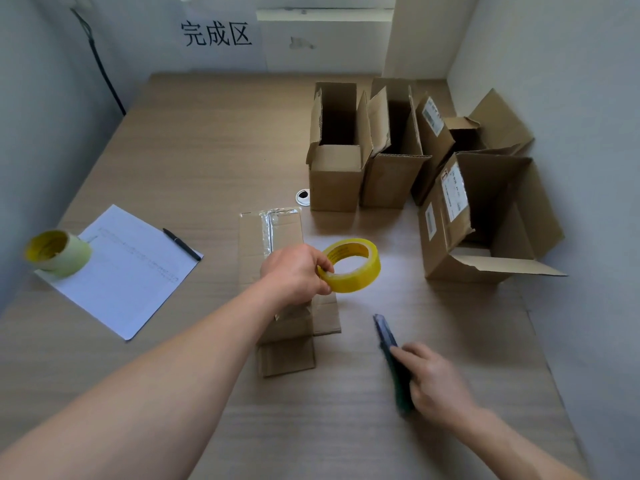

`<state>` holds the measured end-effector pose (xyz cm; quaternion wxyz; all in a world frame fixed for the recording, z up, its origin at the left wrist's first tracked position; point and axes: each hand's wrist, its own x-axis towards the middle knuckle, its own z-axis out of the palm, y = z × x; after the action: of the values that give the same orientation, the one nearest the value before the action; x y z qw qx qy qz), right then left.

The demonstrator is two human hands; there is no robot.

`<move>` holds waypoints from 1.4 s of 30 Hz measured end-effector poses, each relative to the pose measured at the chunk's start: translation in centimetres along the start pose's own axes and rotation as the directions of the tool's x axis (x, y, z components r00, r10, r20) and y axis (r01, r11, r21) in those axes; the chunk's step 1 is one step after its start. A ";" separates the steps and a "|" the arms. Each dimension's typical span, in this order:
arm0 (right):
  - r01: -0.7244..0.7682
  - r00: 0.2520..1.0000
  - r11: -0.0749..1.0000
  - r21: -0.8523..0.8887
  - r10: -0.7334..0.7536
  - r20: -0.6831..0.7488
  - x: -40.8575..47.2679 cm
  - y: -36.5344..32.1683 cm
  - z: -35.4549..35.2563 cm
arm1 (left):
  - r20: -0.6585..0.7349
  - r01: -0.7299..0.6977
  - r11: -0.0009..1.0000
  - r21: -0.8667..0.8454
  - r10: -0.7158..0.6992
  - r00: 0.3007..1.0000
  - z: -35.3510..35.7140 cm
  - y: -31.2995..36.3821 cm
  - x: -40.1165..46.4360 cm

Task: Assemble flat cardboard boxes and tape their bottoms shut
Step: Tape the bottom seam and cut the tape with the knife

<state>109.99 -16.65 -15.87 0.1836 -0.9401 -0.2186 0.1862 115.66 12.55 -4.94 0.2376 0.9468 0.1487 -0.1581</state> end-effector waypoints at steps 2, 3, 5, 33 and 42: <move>-0.246 0.965 0.964 0.099 0.253 -0.074 -0.8 -0.6 0.4 | 0.000 0.001 1.000 -0.007 -0.001 1.000 0.0 -0.1 0.0; -0.348 0.933 0.935 0.075 0.353 -0.069 -1.1 -1.0 0.8 | 0.002 0.003 1.000 -0.011 -0.003 1.000 0.0 -0.1 0.0; -0.428 0.904 0.903 -0.034 0.428 -0.018 -1.1 -1.7 1.6 | 0.006 0.007 1.000 -0.023 -0.007 1.000 0.0 -0.1 0.0; 0.042 0.980 0.956 0.290 0.017 -0.198 0.8 -9.2 1.4 | 0.087 0.030 0.997 -0.071 -0.024 0.996 -0.8 -0.1 0.2; -0.366 0.928 0.918 -0.151 0.348 -0.133 -0.2 -3.6 1.2 | 0.062 0.028 0.999 -0.044 -0.026 0.998 -0.5 0.0 0.4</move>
<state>108.04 -13.46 -15.33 0.0751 -0.9850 -0.0487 0.1478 116.11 12.89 -4.69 0.2609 0.9339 0.1577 -0.1868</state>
